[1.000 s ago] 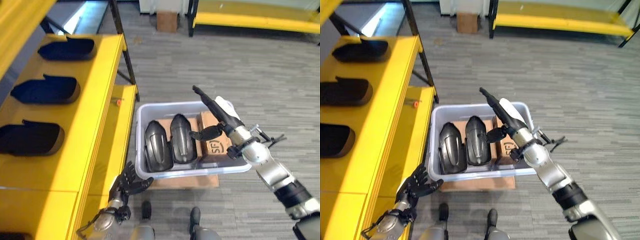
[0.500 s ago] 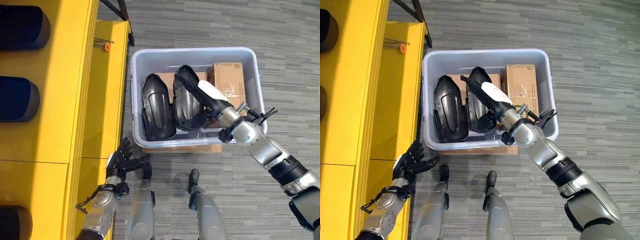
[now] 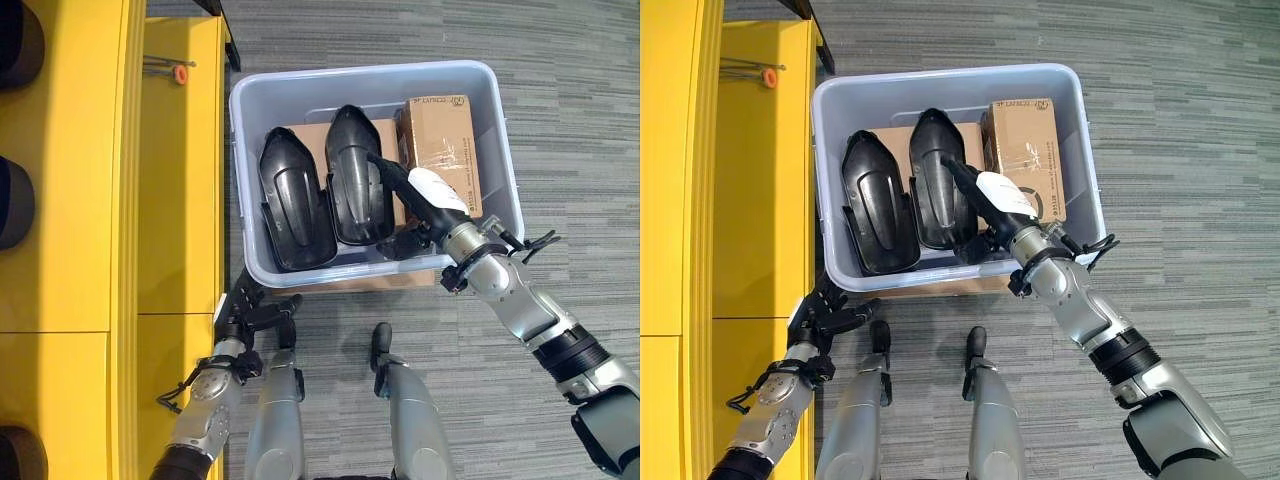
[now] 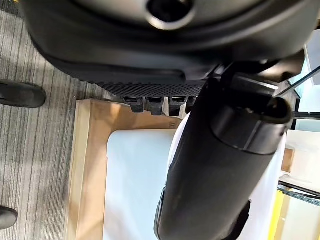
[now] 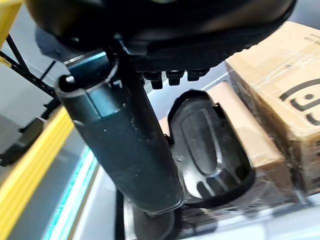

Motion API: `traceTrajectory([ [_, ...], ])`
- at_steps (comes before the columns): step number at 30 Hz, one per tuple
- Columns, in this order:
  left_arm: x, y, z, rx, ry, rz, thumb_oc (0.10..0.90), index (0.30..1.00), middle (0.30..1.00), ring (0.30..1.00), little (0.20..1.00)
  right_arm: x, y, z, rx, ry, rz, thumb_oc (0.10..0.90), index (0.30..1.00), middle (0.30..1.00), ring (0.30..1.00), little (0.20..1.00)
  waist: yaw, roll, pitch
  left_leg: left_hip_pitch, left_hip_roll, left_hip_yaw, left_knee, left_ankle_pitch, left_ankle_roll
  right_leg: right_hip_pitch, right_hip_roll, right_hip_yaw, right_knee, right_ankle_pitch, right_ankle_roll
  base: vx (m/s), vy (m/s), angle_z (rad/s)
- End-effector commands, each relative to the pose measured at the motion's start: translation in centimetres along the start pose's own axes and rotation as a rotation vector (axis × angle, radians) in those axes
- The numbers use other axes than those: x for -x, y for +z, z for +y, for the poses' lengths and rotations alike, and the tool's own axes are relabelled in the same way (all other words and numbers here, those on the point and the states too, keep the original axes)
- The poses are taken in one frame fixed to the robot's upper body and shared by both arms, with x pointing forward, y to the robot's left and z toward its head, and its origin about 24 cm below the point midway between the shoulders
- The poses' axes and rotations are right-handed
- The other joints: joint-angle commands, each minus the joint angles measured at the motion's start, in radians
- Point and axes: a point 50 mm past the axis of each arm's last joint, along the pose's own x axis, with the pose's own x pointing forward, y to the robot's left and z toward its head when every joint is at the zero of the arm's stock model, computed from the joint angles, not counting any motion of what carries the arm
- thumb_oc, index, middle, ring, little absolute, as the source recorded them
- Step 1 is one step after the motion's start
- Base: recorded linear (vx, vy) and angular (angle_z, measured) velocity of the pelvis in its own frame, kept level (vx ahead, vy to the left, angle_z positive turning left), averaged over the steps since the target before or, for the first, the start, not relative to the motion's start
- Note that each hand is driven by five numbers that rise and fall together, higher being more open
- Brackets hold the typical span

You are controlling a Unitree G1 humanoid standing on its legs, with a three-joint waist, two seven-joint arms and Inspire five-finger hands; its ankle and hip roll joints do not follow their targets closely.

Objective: Move parts from the plastic box to the shelf.

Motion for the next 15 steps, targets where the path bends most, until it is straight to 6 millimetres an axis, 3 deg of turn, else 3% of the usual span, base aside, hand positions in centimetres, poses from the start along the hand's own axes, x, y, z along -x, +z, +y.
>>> traceTrajectory([
  [1,0.28,2.94,0.02,0.008,-0.005,-0.174,0.900,1.000,1.000,1.000,1.000,-1.00,2.82,-4.22,0.056,-0.220,-0.142,0.900,1.000,1.000,1.000,1.000,0.013,-0.024,-0.032,0.023,0.080,-0.014,0.121,-0.111,-0.031,0.048,-0.106,0.036,-0.086,0.112,0.094,0.00,0.000,0.00],
  [15,0.13,3.24,-0.24,0.014,-0.005,-0.185,0.900,1.000,1.000,1.000,1.000,-1.73,3.12,-4.65,0.067,-0.257,-0.137,0.900,1.000,1.000,1.000,1.000,0.025,-0.025,-0.021,-0.011,0.070,-0.026,0.105,-0.099,-0.027,0.043,-0.111,0.017,-0.105,0.120,0.094,0.00,-0.001,0.02],
])
